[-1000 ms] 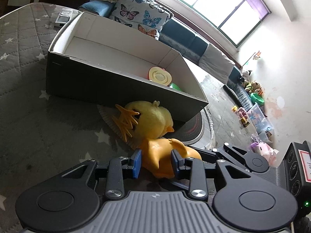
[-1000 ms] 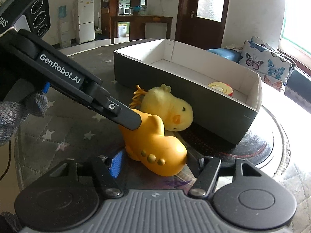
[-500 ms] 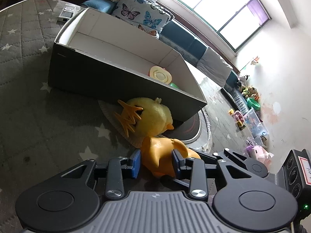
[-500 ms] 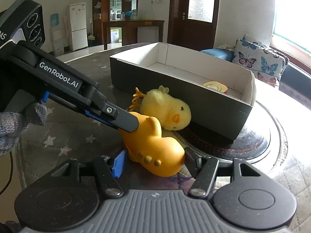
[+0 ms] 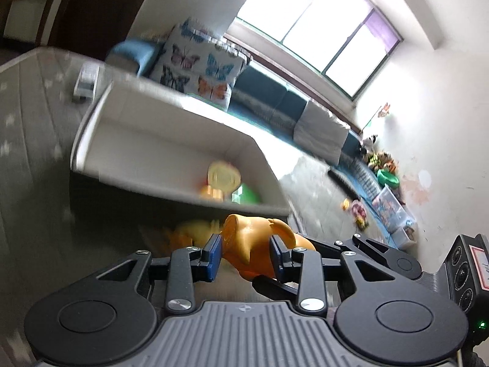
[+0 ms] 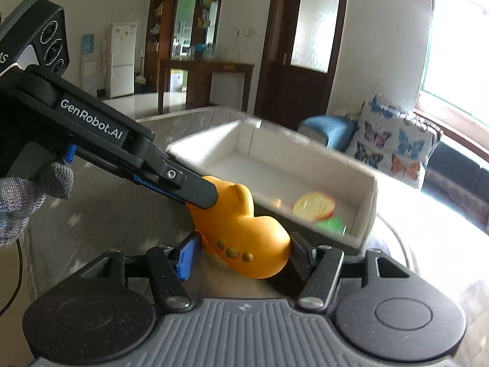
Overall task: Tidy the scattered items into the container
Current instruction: 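Lift the orange rubber duck with the left gripper into the box and release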
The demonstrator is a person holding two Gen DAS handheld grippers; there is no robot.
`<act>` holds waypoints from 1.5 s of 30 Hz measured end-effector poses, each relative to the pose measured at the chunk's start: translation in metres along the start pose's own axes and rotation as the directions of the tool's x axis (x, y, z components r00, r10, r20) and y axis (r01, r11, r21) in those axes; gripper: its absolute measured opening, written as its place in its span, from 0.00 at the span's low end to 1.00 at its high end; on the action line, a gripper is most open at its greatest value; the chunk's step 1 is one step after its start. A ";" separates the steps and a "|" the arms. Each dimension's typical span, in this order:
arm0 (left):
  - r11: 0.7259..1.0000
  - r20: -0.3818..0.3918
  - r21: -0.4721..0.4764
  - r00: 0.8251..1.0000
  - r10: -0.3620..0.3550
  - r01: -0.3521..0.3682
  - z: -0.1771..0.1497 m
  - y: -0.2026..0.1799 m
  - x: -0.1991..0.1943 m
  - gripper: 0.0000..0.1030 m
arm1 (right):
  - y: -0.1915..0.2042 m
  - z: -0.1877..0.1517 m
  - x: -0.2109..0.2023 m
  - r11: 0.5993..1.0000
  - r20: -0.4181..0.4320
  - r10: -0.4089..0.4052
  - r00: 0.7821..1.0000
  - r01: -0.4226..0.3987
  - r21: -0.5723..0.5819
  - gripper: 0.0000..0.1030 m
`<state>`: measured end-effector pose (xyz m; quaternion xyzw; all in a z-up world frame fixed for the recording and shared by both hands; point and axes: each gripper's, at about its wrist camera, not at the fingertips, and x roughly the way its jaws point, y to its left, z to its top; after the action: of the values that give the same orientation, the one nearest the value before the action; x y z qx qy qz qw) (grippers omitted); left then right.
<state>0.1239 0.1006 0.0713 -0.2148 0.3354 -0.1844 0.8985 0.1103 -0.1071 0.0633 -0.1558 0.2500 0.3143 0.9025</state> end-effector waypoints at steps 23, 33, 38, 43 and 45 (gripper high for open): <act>0.990 -0.058 -0.049 0.990 0.132 -0.135 0.087 0.073 0.095 0.32 | -0.058 0.047 0.147 0.996 -0.087 0.046 0.995 -0.039 0.082 0.57; 0.984 -0.103 -0.081 0.983 0.150 -0.158 0.084 0.088 0.112 0.30 | -0.065 0.038 0.160 0.992 -0.121 0.084 0.989 -0.071 0.107 0.57; 0.983 -0.087 -0.073 0.983 0.165 -0.171 0.084 0.083 0.104 0.30 | -0.067 0.040 0.150 0.991 -0.100 0.075 0.992 -0.063 0.122 0.57; 0.983 -0.058 -0.051 0.984 0.171 -0.174 0.082 0.069 0.089 0.30 | -0.067 0.042 0.130 0.991 -0.071 0.063 0.995 -0.054 0.124 0.58; 0.984 -0.044 -0.045 0.985 0.169 -0.171 0.081 0.063 0.082 0.30 | -0.066 0.041 0.122 0.991 -0.059 0.060 0.996 -0.053 0.125 0.59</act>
<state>0.2486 0.1361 0.0513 -0.2032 0.3749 -0.1033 0.8986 0.2501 -0.0794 0.0389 -0.1022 0.3015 0.3186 0.8929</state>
